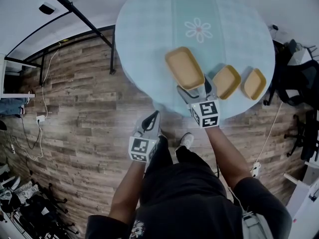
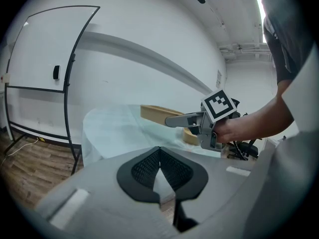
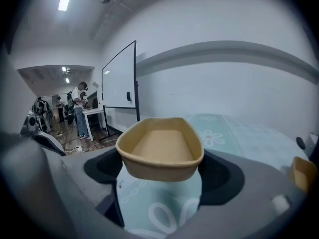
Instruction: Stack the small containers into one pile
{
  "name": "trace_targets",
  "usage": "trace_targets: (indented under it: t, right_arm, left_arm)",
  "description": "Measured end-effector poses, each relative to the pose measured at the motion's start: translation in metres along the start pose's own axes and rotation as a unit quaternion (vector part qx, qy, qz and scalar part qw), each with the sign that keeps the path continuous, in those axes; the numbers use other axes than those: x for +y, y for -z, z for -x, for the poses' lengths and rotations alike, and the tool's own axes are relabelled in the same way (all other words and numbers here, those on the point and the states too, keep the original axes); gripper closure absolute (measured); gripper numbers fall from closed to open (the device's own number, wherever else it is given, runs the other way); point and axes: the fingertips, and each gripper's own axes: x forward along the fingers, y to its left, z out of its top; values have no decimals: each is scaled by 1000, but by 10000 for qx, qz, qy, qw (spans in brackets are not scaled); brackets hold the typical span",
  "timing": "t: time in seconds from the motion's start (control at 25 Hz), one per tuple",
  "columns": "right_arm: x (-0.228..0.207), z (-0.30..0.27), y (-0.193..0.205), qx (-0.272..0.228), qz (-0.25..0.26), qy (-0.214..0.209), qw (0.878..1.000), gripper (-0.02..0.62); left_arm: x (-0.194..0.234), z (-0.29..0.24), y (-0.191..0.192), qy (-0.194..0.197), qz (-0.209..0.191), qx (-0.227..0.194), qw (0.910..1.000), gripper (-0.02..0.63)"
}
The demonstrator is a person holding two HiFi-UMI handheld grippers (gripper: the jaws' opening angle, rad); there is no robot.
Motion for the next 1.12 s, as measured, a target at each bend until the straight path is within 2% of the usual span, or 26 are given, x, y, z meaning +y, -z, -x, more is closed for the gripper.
trace_targets:
  t: [0.48,0.88,1.12]
  right_arm:
    - [-33,69,-45,-561,-135,491,9971,117]
    - [-67,131,-48,-717,-161,865,9935,117]
    - [-91,169,-41,-746,-153,1096,9911,117]
  left_arm:
    - [-44,-10,-42,373,-218,-135,9990,601]
    - [-89,-29,-76,699,-505,-362,9956,601]
    - [-112,-38,-87,713,-562,-418,9950,601]
